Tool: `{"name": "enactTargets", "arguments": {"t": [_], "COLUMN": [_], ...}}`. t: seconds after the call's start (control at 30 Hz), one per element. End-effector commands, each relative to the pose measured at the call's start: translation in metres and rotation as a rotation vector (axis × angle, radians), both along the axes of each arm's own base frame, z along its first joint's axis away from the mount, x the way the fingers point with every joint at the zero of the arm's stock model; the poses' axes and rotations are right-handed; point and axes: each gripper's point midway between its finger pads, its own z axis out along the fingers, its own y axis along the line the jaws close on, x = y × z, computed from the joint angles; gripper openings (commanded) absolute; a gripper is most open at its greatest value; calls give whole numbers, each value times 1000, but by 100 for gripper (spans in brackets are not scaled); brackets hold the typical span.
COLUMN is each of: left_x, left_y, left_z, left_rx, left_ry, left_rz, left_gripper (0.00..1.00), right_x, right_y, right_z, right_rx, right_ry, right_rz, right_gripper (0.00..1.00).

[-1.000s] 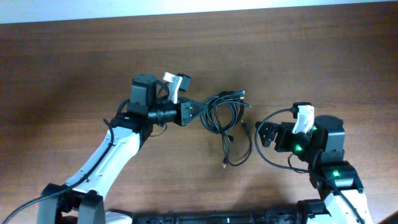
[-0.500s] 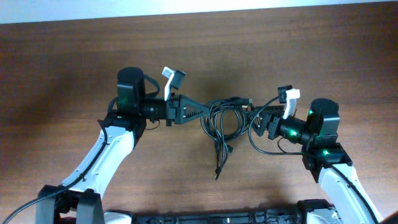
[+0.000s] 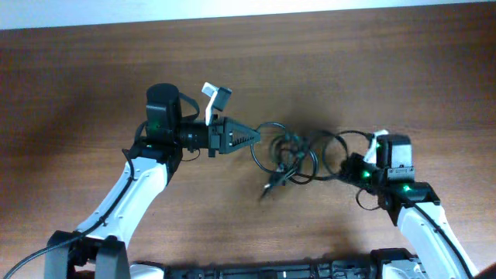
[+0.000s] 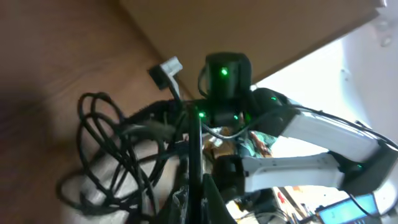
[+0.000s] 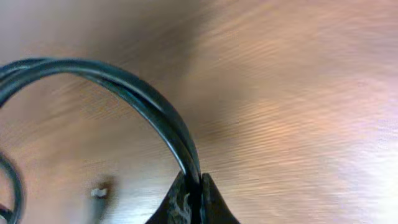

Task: Untangle cables
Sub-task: 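Pull the cables apart, left gripper left and right gripper right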

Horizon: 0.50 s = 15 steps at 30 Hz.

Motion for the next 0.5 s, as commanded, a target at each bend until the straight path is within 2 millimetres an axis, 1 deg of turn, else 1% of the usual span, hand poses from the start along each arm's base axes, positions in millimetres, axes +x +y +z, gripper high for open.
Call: {"name": "enactTargets", "arguments": {"t": [0.0, 0.03, 0.1, 0.13, 0.17, 0.23, 0.27, 0.3, 0.33, 0.37, 0.43, 0.47], "left_x": [28, 34, 39, 44, 52, 67, 79, 85, 92, 99, 106, 107], "left_y": [7, 12, 20, 30, 42, 70, 98, 115, 136, 158, 196, 209], "left_z": [-21, -34, -55, -72, -87, -110, -121, -123, -121, -116, -107, -104], "left_rx": [130, 186, 278, 360, 447, 597, 694, 725, 728, 719, 703, 698], "left_ry": [-3, 36, 75, 115, 134, 142, 143, 146, 157, 168, 182, 186], "left_rz": [195, 251, 320, 393, 477, 633, 755, 819, 881, 942, 1044, 1080], "left_gripper": [0, 0, 0, 0, 0, 0, 0, 0, 0, 0, 0, 0], "right_x": [-9, -8, -8, -8, -8, -10, -13, -16, -22, -25, -29, -29], "right_y": [-48, -47, -47, -47, -48, -48, -53, -61, -74, -82, -91, -93], "right_z": [-10, -9, -9, -9, -9, -10, -11, -12, -12, -12, -10, -10], "right_rx": [-183, -183, -183, -183, -183, -188, -213, -256, -326, -370, -420, -429], "right_ry": [57, 53, 53, 55, 57, 63, 74, 86, 103, 111, 117, 118], "right_rz": [-230, -230, -229, -230, -230, -231, -245, -267, -301, -322, -347, -351], "right_gripper": [5, 7, 7, 7, 7, 7, 7, 7, 7, 7, 7, 7]}}
